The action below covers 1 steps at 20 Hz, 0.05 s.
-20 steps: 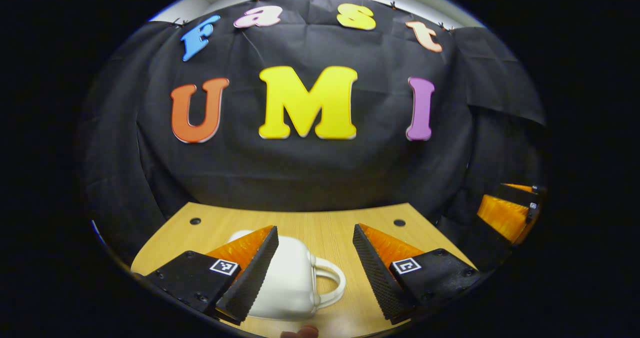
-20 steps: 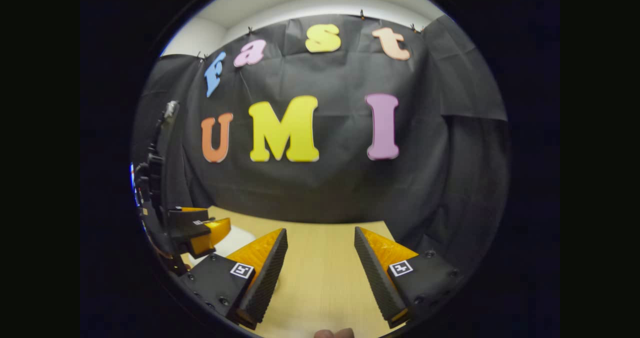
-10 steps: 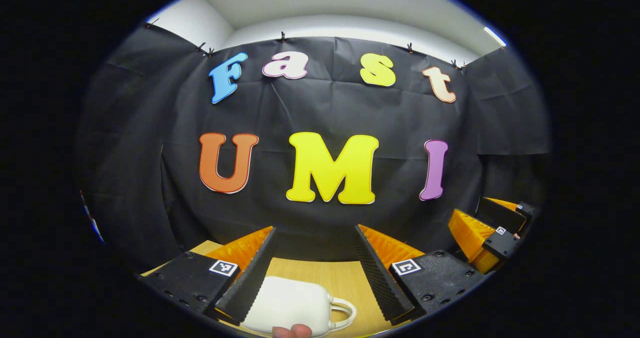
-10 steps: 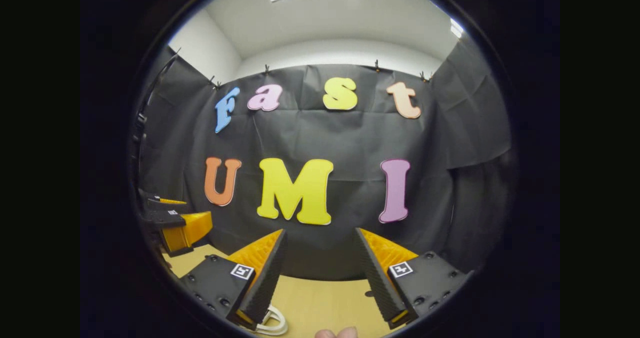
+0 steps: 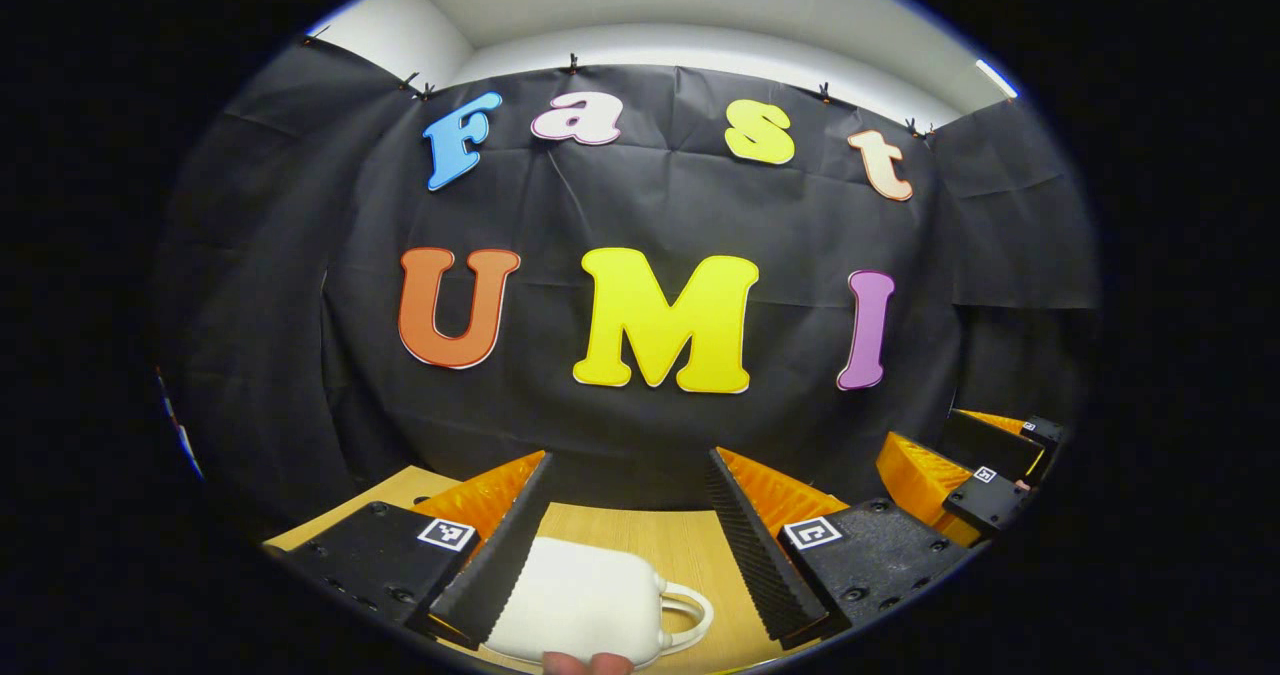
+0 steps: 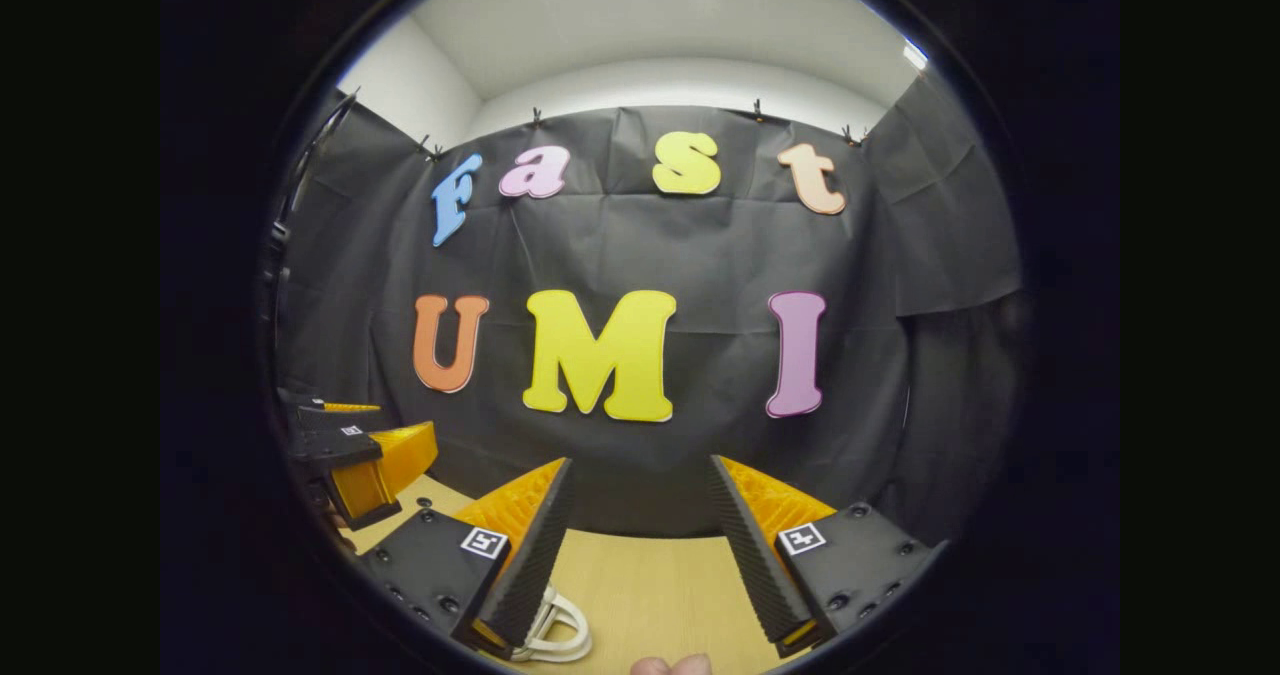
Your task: First open the suitcase, pack the skin care products into it, and then close the suitcase.
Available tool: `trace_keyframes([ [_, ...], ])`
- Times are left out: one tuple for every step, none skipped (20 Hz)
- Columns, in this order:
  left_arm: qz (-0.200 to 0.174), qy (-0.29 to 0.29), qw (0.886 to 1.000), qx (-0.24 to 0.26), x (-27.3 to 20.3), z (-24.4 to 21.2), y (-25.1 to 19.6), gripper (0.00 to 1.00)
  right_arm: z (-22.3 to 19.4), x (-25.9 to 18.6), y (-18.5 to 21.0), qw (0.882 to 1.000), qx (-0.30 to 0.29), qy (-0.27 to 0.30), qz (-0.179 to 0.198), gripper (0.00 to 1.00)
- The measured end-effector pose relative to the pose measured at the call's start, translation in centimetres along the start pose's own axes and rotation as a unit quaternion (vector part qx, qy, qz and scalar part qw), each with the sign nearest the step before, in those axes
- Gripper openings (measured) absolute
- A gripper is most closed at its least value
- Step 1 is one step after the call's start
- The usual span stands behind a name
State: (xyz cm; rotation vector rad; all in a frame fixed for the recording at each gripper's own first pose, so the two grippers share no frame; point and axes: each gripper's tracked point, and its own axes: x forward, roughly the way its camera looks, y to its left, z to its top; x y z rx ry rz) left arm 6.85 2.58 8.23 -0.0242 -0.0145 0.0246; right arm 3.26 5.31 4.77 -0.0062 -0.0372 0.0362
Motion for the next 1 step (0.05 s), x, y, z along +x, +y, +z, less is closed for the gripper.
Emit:
trace_keyframes([
  [0.003,0.000,1.000,0.005,-0.09,-0.07,0.00,0.96,-0.15,0.01,0.04,1.000,0.001,0.002,0.000,0.79],
])
